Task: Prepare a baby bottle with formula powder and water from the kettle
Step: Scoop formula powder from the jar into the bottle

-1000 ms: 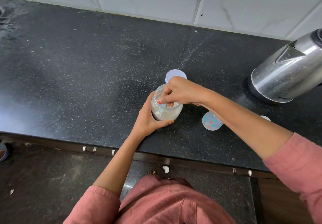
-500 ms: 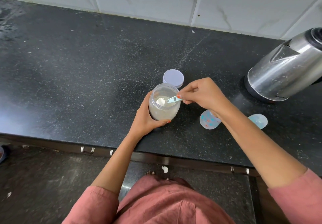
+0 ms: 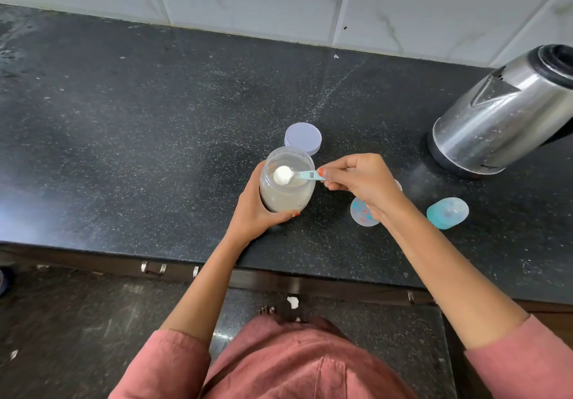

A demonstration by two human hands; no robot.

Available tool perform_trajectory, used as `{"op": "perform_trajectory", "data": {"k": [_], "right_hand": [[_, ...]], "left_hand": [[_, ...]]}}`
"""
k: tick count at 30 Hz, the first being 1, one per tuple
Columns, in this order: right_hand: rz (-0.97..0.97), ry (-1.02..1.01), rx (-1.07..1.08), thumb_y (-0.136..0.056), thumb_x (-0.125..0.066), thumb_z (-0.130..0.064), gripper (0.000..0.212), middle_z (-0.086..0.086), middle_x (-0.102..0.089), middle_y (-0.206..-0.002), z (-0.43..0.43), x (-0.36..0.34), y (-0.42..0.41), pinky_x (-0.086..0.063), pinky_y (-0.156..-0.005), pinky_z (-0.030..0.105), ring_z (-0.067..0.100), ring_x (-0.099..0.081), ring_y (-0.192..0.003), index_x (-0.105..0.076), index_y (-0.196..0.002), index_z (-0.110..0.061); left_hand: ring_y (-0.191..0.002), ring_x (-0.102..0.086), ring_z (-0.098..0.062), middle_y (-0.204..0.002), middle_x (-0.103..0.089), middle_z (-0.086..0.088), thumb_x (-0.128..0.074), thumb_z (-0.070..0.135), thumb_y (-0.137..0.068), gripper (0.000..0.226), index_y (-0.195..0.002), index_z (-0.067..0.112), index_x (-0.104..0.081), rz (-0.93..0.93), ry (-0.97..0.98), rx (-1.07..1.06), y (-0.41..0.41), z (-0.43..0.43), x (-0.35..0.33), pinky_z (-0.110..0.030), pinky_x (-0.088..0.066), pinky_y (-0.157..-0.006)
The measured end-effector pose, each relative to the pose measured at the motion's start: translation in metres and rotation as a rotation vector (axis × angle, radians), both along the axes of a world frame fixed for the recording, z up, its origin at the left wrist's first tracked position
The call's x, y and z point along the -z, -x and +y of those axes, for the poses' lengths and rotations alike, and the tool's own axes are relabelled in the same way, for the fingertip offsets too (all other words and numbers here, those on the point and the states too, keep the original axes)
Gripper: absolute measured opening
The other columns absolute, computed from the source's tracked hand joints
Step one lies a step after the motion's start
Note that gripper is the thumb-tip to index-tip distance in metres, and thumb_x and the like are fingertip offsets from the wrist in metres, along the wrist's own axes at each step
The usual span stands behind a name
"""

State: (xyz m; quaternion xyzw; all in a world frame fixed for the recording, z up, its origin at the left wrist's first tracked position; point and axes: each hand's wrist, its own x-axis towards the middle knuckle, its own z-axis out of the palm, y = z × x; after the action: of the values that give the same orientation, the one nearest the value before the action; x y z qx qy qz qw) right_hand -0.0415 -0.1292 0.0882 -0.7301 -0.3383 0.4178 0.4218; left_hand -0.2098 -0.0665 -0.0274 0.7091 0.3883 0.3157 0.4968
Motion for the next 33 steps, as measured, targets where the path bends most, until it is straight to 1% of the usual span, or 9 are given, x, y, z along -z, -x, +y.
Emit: {"op": "perform_trajectory", "data": {"k": [3,6,9,11,15,18,23,28,33], "right_hand": [[-0.021,-0.008,0.013,-0.079,-0.068,-0.008,0.008,0.001,-0.067,-0.069,-0.0005,-0.0008,0.0024,-0.053,-0.058,0.011,0.005,-0.061,-0.057,-0.070,-0.075,-0.015],[0.003,-0.037,0.037,-0.079,-0.068,-0.007,0.007,0.000,-0.066,-0.067,-0.0026,-0.0024,0.0040,-0.051,-0.055,0.009,0.002,-0.060,-0.052,-0.069,-0.076,-0.014],[0.001,-0.044,0.061,-0.079,-0.067,-0.007,0.006,0.000,-0.066,-0.069,-0.0052,-0.0018,0.0043,-0.052,-0.056,0.010,0.007,-0.060,-0.058,-0.070,-0.084,-0.008],[-0.003,-0.027,0.070,-0.079,-0.067,-0.007,0.009,0.000,-0.066,-0.069,-0.0066,-0.0011,0.0041,-0.051,-0.056,0.010,0.008,-0.060,-0.060,-0.070,-0.088,-0.007],[0.015,-0.025,0.086,-0.079,-0.067,-0.007,0.009,0.000,-0.066,-0.069,-0.0069,-0.0021,0.0035,-0.050,-0.054,0.009,0.007,-0.060,-0.059,-0.070,-0.088,-0.007],[0.019,-0.016,0.096,-0.079,-0.067,-0.007,0.011,0.000,-0.066,-0.070,-0.0080,-0.0014,0.0032,-0.050,-0.053,0.008,0.008,-0.060,-0.060,-0.070,-0.090,-0.005],[0.071,-0.016,0.105,-0.080,-0.066,-0.005,0.009,0.000,-0.065,-0.069,-0.0085,-0.0012,0.0037,-0.050,-0.053,0.008,0.007,-0.059,-0.059,-0.069,-0.089,-0.005],[-0.007,-0.038,0.101,-0.079,-0.067,-0.007,0.011,-0.001,-0.066,-0.071,-0.0087,0.0015,0.0020,-0.052,-0.058,0.010,0.007,-0.061,-0.059,-0.070,-0.090,-0.006],[-0.080,-0.071,0.099,-0.079,-0.068,-0.008,0.007,-0.003,-0.066,-0.069,-0.0097,0.0045,0.0031,-0.053,-0.061,0.012,0.007,-0.061,-0.059,-0.070,-0.086,-0.010]], "left_hand": [[-0.113,-0.036,0.024,-0.125,-0.040,0.032,-0.083,0.027,-0.054,0.095,-0.132,0.034,-0.030,0.005,0.005,-0.005,0.0005,0.0007,0.0019,0.003,-0.027,-0.090],[-0.116,-0.037,0.019,-0.128,-0.043,0.027,-0.084,0.027,-0.054,0.096,-0.134,0.034,-0.030,0.003,0.019,-0.010,0.0010,0.0010,0.0027,0.001,-0.028,-0.093],[-0.120,-0.040,0.010,-0.133,-0.045,0.017,-0.084,0.028,-0.054,0.098,-0.137,0.029,-0.031,0.003,0.022,-0.013,0.0008,0.0015,0.0041,-0.002,-0.029,-0.095],[-0.121,-0.040,0.007,-0.134,-0.045,0.015,-0.084,0.028,-0.054,0.099,-0.137,0.028,-0.031,0.005,0.018,-0.011,0.0008,0.0018,0.0046,-0.002,-0.029,-0.096],[-0.119,-0.038,0.015,-0.131,-0.044,0.023,-0.085,0.029,-0.054,0.097,-0.135,0.033,-0.030,0.009,0.017,-0.013,0.0008,0.0019,0.0044,-0.001,-0.028,-0.095],[-0.118,-0.037,0.017,-0.129,-0.043,0.024,-0.084,0.029,-0.054,0.097,-0.134,0.035,-0.030,0.012,0.019,-0.017,0.0002,0.0018,0.0048,0.000,-0.028,-0.094],[-0.120,-0.039,0.012,-0.132,-0.044,0.018,-0.084,0.029,-0.054,0.098,-0.136,0.032,-0.030,0.009,0.020,-0.018,0.0006,0.0015,0.0048,0.000,-0.028,-0.094],[-0.118,-0.036,0.018,-0.130,-0.043,0.023,-0.084,0.029,-0.054,0.099,-0.136,0.031,-0.030,0.011,0.025,-0.021,0.0002,0.0016,0.0054,0.001,-0.028,-0.093],[-0.118,-0.036,0.018,-0.129,-0.043,0.024,-0.085,0.028,-0.054,0.098,-0.136,0.031,-0.031,0.010,0.021,-0.019,0.0000,0.0017,0.0057,0.001,-0.028,-0.093]]}}
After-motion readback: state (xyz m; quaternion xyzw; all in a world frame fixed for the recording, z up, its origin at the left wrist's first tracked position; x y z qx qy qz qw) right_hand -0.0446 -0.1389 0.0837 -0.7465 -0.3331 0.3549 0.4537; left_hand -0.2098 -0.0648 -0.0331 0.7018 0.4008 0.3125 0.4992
